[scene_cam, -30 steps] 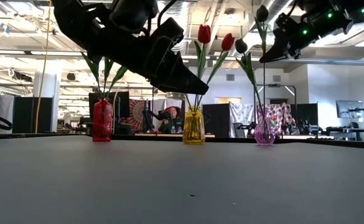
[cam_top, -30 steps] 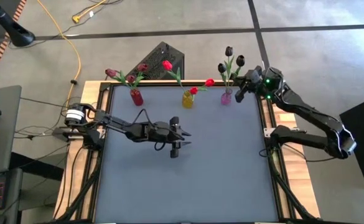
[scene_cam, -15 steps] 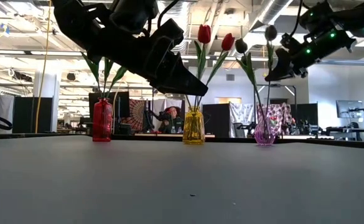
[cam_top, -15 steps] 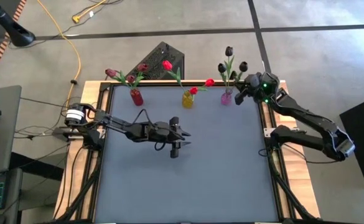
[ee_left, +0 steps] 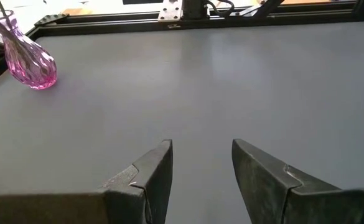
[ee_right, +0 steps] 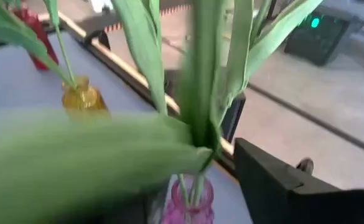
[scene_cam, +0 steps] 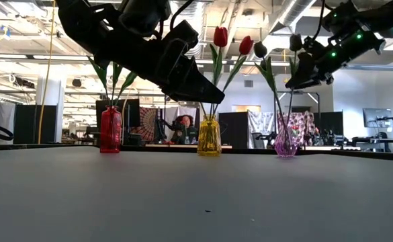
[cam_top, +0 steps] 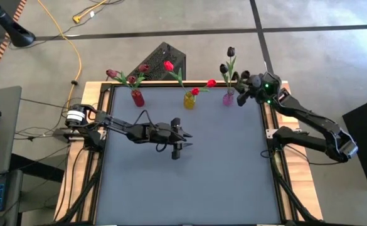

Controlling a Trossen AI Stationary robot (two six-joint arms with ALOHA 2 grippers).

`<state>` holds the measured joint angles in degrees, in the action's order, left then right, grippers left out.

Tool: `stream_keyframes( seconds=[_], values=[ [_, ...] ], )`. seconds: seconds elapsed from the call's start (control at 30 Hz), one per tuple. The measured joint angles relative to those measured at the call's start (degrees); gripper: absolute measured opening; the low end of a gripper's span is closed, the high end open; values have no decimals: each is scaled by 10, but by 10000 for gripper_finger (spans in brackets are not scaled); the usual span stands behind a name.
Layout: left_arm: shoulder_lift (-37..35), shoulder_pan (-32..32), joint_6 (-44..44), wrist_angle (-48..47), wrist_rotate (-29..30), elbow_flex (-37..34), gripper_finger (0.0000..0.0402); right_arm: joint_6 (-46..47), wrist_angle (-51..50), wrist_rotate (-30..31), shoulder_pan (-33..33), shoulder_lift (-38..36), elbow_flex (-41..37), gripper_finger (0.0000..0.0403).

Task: Sort flowers into vase by color
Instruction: Put the black tulip into the purple vase

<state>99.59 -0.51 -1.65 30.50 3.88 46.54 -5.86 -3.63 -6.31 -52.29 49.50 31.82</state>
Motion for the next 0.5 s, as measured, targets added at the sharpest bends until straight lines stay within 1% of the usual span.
stream_keyframes(
  seconds=[0.1,0.2,0.4,0.5],
  values=[
    [0,0,0,0,0,0,155,-10,-71,0,0,0,30,230],
    [0,0,-5,0,0,0,155,-19,-156,1,0,0,68,252],
    [0,-1,-6,-1,-1,0,155,-23,-315,2,0,0,134,260],
    [0,-2,-6,-2,-15,0,155,-21,-378,2,0,0,153,260]
  ],
)
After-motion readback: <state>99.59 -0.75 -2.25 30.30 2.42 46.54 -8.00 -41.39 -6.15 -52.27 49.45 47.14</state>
